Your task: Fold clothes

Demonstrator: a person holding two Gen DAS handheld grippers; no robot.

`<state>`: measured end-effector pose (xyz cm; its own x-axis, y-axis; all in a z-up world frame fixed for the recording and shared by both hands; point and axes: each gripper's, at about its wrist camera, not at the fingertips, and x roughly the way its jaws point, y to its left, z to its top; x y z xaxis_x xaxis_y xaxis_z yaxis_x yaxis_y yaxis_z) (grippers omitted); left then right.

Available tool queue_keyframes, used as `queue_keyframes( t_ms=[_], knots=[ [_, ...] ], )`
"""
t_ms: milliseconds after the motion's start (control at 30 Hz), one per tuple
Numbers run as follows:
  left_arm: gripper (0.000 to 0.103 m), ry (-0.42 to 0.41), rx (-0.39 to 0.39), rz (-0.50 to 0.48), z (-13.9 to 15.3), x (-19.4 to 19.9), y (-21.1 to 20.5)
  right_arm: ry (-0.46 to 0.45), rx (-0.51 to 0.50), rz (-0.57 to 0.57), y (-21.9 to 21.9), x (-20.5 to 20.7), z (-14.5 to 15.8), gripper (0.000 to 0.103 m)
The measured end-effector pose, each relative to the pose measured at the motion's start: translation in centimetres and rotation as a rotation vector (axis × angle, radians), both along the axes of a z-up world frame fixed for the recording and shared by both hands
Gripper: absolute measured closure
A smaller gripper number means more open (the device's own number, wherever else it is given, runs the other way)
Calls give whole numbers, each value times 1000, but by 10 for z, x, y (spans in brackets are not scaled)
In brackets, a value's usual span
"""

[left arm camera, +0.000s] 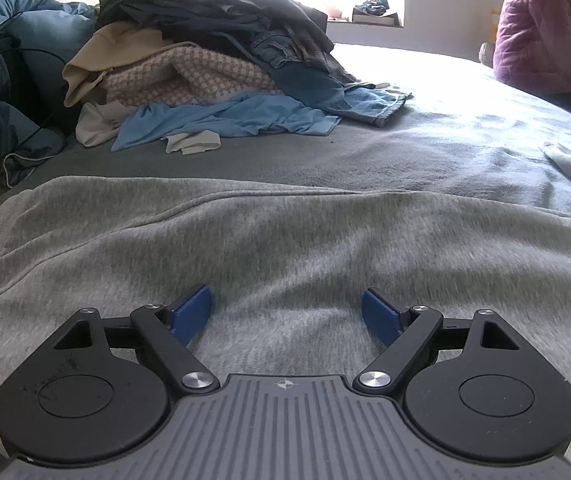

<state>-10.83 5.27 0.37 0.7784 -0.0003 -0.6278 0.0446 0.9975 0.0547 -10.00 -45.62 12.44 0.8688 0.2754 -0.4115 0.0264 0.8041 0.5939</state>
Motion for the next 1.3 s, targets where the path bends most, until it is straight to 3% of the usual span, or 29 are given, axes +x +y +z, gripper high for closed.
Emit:
queue_keyframes(
  t_ms=[67, 133, 233, 300, 367, 500, 600, 733, 800, 833, 933, 1033, 1133, 1233, 1300],
  knots=[
    [19, 0, 0, 2, 0, 0, 0, 50, -21, 59, 14, 30, -10, 88],
    [19, 1, 0, 2, 0, 1, 0, 114, -16, 101, 18, 46, -20, 63],
    [18, -2, 1, 0, 0, 0, 0, 83, 13, 55, -1, 26, -23, 59],
    [18, -5, 0, -2, -1, 1, 0, 42, 39, -11, -29, -2, -20, 42],
    [17, -7, 1, -3, -1, 1, 0, 46, 32, -87, -56, -26, -22, 39],
    [16, -9, 1, -5, -2, 1, 0, 217, 36, -183, -90, -39, -53, 36],
    [16, -10, -2, -2, -2, 1, 0, 312, 64, -162, -93, -29, -81, 36],
    [16, -9, -10, -2, -1, 1, 1, 289, 117, -122, -78, -6, -95, 40],
    [16, -10, -15, -2, -1, 1, 2, 295, 115, -102, -67, 3, -96, 65],
    [16, -11, -15, -2, -2, 1, 2, 297, 114, -96, -62, 6, -96, 87],
    [16, -15, -17, -2, -2, 1, 2, 254, 117, -128, -62, 2, -86, 90],
    [16, -16, -17, -4, -2, 1, 3, 120, 93, -222, -77, -35, -51, 91],
    [16, -19, -18, -7, -2, 1, 3, 20, 64, -353, -101, -97, -25, 91],
    [16, -24, -20, -8, -3, 0, 3, 46, 25, -471, -120, -151, -31, 91],
    [16, -24, -20, -7, -3, -1, 3, 110, 50, -518, -132, -175, -50, 91]
  ],
)
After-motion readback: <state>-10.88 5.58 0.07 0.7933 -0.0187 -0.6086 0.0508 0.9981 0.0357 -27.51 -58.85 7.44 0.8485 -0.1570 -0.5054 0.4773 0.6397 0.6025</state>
